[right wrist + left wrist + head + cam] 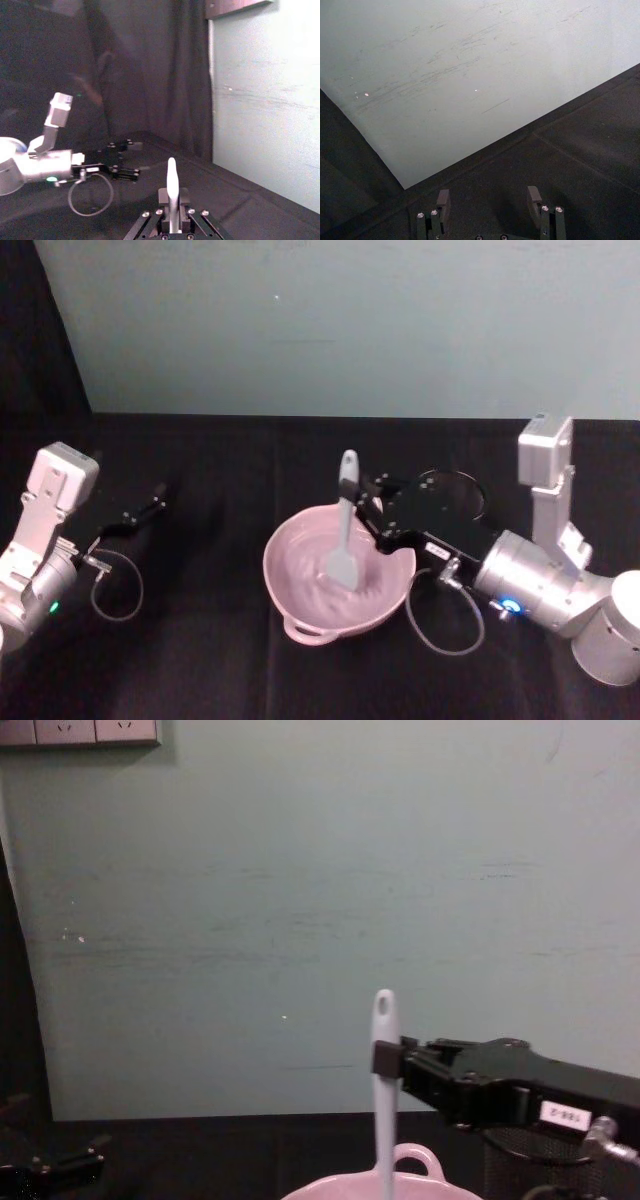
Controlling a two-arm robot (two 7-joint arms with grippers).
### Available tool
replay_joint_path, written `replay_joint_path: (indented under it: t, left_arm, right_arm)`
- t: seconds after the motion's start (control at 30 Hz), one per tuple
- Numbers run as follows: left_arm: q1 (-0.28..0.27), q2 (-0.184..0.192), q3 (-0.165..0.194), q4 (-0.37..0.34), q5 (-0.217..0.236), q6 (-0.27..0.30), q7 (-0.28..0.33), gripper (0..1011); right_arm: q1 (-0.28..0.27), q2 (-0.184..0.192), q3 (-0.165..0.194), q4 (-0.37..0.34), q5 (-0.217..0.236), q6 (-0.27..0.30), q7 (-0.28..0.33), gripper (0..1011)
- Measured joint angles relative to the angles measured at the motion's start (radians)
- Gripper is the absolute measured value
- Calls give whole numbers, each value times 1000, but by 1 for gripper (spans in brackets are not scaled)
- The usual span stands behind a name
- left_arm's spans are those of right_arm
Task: Use the one hand to pick up the spoon and stir the clear water in the bowl.
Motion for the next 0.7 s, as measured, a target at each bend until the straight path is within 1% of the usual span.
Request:
replay_joint_path:
  t: [0.07, 0.23, 0.4, 0.57, 0.7]
  left_arm:
    - [0, 0, 0, 0, 0, 0, 0, 1005]
    - [0, 0, 0, 0, 0, 0, 0, 1005]
    - [0, 0, 0, 0, 0, 0, 0, 1005]
    - [0, 0, 0, 0, 0, 0, 0, 1005]
    - [0, 0, 0, 0, 0, 0, 0, 1005]
  right_arm:
    - [6, -13, -19, -1, -10, -7, 9, 117]
    - [17, -32, -35, 9, -16, -14, 15, 117]
    - [45, -63, -49, 49, -19, -25, 23, 117]
    - [65, -84, -47, 96, -7, -35, 28, 117]
    - [77, -98, -31, 135, 16, -46, 35, 117]
